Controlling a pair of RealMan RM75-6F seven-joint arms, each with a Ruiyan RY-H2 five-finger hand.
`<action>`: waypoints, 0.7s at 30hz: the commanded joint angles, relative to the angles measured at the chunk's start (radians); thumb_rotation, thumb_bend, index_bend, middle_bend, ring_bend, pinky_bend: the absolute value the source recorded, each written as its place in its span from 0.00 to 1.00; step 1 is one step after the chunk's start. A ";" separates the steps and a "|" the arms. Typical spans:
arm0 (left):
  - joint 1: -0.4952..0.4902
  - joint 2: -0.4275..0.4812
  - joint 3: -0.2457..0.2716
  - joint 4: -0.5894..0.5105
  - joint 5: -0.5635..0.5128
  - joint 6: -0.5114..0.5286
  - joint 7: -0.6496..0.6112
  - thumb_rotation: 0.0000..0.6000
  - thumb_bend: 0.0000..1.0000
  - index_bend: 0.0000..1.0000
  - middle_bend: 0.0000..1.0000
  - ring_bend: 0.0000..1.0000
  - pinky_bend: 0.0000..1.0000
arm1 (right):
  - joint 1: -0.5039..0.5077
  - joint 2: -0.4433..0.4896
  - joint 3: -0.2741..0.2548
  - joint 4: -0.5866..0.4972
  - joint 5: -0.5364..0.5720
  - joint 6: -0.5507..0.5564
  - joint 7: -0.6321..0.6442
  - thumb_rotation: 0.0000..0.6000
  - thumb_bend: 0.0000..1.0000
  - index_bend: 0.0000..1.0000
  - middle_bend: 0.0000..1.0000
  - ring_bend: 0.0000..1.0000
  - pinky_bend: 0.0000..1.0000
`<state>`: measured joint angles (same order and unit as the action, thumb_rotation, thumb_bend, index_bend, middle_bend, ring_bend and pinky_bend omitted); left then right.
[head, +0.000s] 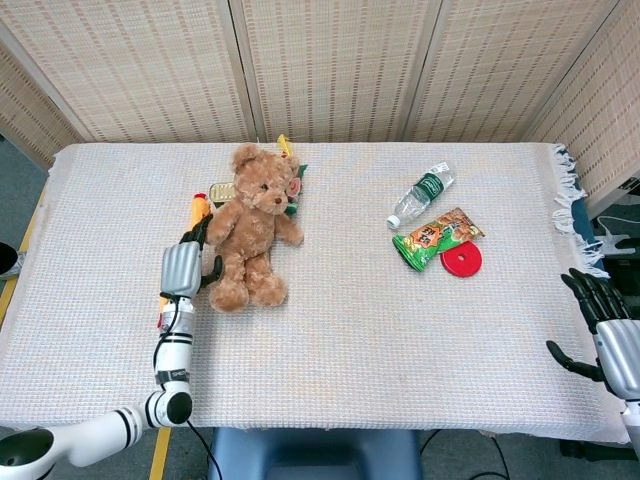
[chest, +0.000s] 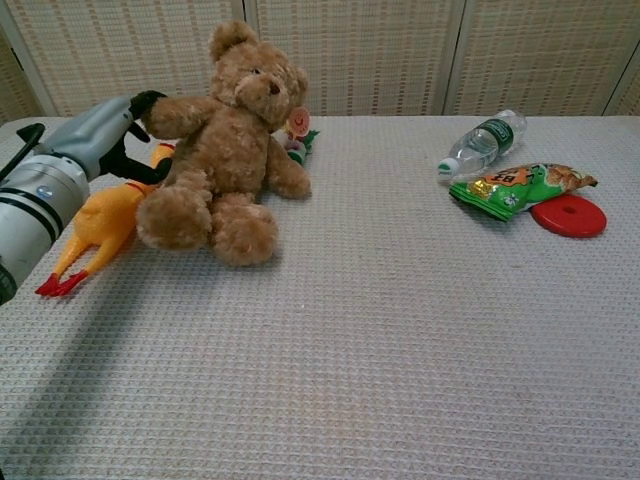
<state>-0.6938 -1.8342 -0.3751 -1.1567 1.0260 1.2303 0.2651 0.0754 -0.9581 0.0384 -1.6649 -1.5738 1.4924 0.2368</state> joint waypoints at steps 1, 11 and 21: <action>0.056 0.080 0.070 -0.102 0.051 0.016 0.020 1.00 0.43 0.00 0.00 0.09 0.41 | 0.000 0.002 -0.003 -0.002 -0.004 -0.002 0.002 1.00 0.17 0.00 0.01 0.00 0.06; 0.274 0.309 0.331 -0.296 0.312 0.220 0.005 1.00 0.40 0.01 0.02 0.07 0.36 | -0.005 -0.011 -0.004 -0.003 -0.004 0.007 -0.025 1.00 0.17 0.00 0.01 0.00 0.06; 0.432 0.415 0.439 -0.350 0.425 0.357 -0.051 1.00 0.41 0.17 0.16 0.14 0.36 | 0.006 -0.035 -0.015 -0.011 0.003 -0.031 -0.103 1.00 0.17 0.00 0.01 0.00 0.06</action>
<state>-0.2745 -1.4286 0.0540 -1.4974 1.4399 1.5772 0.2271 0.0796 -0.9902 0.0259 -1.6738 -1.5728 1.4661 0.1392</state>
